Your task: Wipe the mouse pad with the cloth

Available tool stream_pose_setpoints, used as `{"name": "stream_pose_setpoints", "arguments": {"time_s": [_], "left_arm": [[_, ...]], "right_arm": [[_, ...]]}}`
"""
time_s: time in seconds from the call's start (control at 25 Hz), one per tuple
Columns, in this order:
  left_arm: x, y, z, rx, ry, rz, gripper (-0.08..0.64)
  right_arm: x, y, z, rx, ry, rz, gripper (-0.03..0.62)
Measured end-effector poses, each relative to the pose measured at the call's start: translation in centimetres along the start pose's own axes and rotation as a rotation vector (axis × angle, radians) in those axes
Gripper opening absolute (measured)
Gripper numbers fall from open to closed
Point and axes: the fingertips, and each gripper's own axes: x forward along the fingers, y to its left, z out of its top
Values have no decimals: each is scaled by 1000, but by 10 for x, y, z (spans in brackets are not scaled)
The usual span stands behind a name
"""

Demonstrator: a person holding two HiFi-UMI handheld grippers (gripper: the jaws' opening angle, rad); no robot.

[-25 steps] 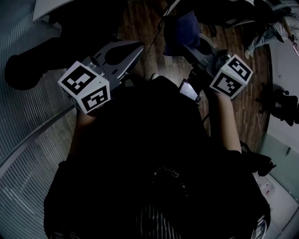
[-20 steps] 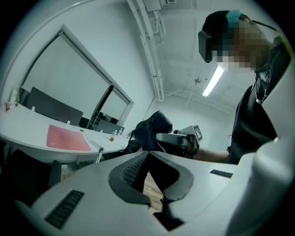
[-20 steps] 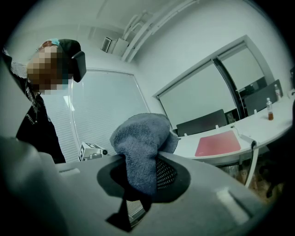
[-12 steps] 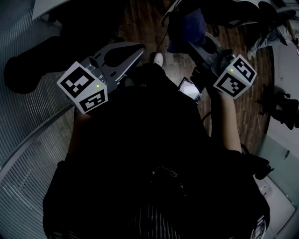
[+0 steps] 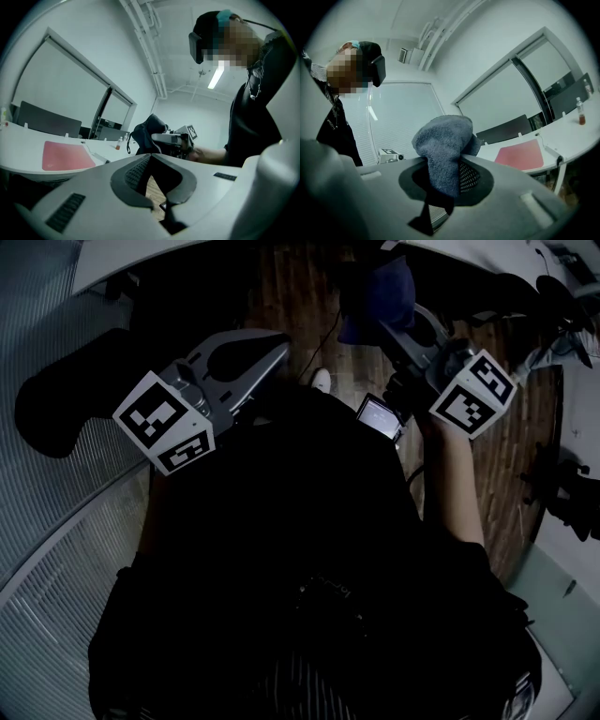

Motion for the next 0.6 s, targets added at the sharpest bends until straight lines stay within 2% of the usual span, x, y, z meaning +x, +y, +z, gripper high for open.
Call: {"name": "stream_pose_setpoints", "arguments": {"time_s": [0.16,0.32,0.48,0.6], "left_arm": [[19,19,-4,-23,-32,63,3],[56,32,24,15,-35,117,3],[104,53,46,-10,-7,142,5],[140,56,38,-43,72,116,3]], "right_arm": [[1,-25,2,-11,-3,35,69],[-4,-63,29,-7,8,64,71],[-13,-111,57,-4,11,82,70],[-31,-148,65,16,-5,62,70]]}}
